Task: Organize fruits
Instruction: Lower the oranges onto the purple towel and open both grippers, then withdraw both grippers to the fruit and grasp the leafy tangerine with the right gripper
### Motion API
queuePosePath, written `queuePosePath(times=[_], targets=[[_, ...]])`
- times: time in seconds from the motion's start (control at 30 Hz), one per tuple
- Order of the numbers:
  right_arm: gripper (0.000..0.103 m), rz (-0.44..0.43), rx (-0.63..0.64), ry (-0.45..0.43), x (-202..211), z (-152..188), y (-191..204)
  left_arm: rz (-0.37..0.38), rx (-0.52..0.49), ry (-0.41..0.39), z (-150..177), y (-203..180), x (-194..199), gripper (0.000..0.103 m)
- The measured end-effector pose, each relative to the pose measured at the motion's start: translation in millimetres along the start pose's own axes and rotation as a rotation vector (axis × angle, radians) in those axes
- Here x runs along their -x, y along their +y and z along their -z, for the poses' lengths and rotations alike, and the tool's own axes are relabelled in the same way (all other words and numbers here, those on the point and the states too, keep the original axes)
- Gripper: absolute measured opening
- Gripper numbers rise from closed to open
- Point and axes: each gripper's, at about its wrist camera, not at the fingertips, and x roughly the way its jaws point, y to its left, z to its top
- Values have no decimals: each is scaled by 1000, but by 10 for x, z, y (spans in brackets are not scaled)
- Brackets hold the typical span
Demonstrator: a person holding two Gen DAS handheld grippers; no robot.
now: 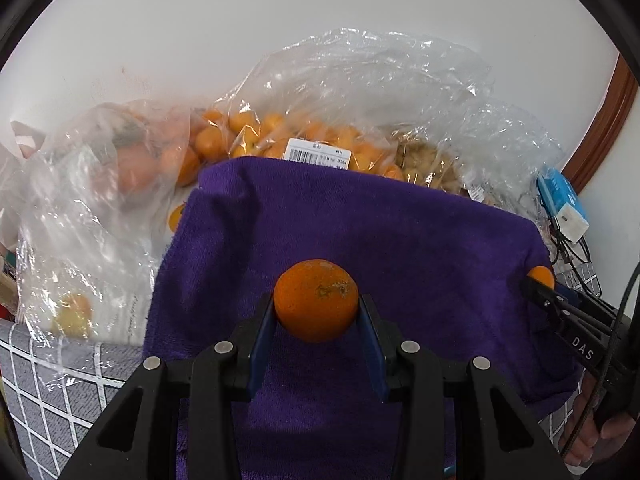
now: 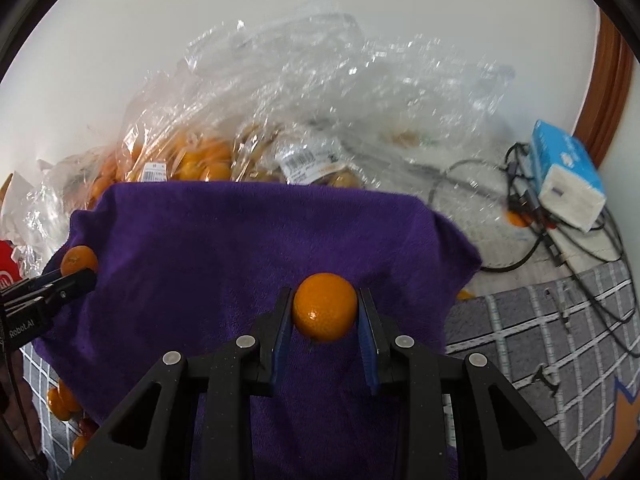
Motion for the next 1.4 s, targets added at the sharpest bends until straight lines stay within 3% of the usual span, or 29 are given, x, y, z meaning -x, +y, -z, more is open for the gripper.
queuePosePath(times=[0.47,0.53,0.6,0.77,0.83,1.0,1.27,1.4], targets=[[31,21,15,53,-202,71,55,-47,-46,41,12,-34,-165,39],[35,13,12,54,-186,73,57,-51,-40,49,5,1,-209,39],[47,5,-3,50,-154,70,47,-47,-23,60,2,33,-246,39],[64,-8,-17,14,15,62,47,-45,-16,71,35,62,-299,39],[65,-17,-11,2,91,65,67,-50,-19,82,37,51,-300,39],[65,-22,-5,-19,249,83,117,-49,-46,40,22,-15,-161,57],[65,89,17,-101,653,130,116,-50,-21,-59,3,61,151,58],[65,52,29,-97,867,195,92,-42,-21,-112,-53,44,356,58]])
